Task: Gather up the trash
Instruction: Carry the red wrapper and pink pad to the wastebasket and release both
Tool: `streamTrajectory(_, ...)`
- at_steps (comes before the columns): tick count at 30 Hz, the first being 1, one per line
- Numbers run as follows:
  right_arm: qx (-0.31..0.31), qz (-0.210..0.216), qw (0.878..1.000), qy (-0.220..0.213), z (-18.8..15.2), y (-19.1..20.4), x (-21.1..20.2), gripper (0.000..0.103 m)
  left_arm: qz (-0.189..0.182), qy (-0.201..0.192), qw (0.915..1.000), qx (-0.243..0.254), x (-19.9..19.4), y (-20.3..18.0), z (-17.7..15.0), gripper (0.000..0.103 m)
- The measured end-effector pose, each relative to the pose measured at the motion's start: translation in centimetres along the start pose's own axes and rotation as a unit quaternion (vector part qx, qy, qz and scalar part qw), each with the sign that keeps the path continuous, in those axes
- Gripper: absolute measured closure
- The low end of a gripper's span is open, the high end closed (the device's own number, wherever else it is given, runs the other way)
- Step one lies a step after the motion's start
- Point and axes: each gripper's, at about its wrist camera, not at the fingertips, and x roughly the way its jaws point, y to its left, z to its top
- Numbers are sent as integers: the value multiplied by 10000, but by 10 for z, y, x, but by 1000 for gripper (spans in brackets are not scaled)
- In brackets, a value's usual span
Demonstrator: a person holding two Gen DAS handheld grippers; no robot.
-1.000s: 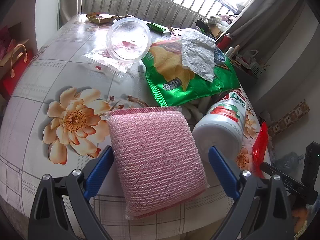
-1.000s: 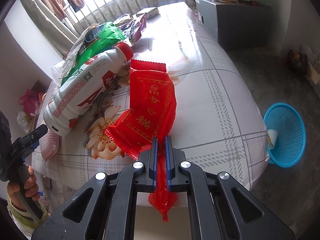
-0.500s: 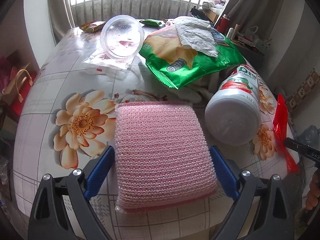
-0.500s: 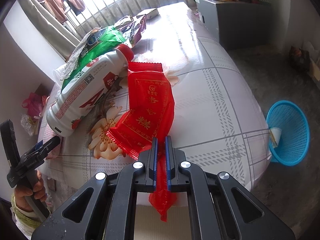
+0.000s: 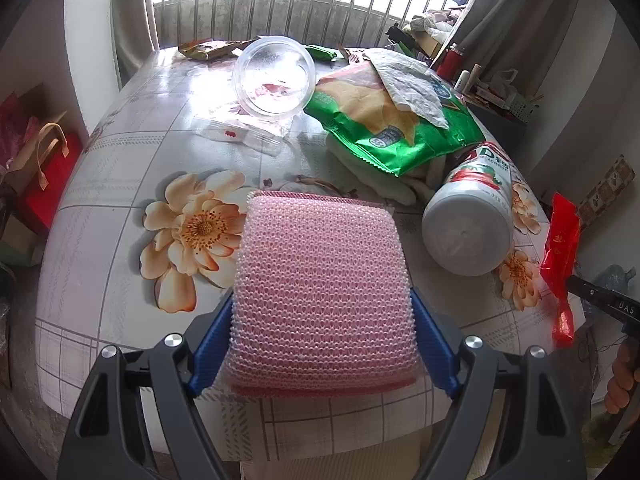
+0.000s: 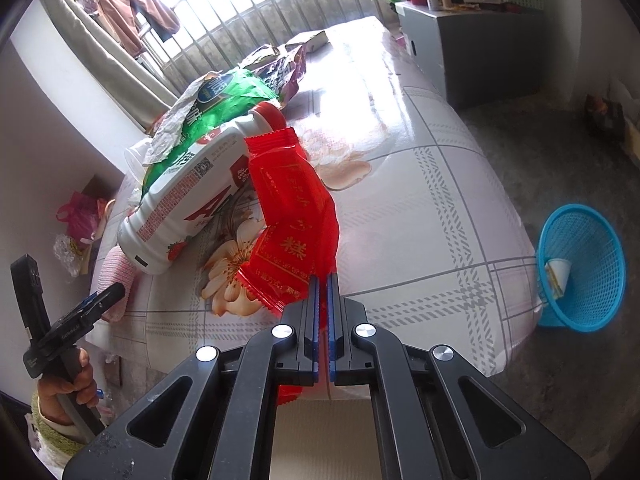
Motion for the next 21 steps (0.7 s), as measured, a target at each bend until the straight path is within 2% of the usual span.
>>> streamTrajectory(13, 79, 153, 9994, -295, 2, 1, -25, 102, -149, -620, 9978, -183, -42, 13, 0, 24)
streamTrajectory(21, 81, 191, 9986, -476, 1, 2, -40, 102, -316, -1117, 9932, -53, -72, 7, 7, 24)
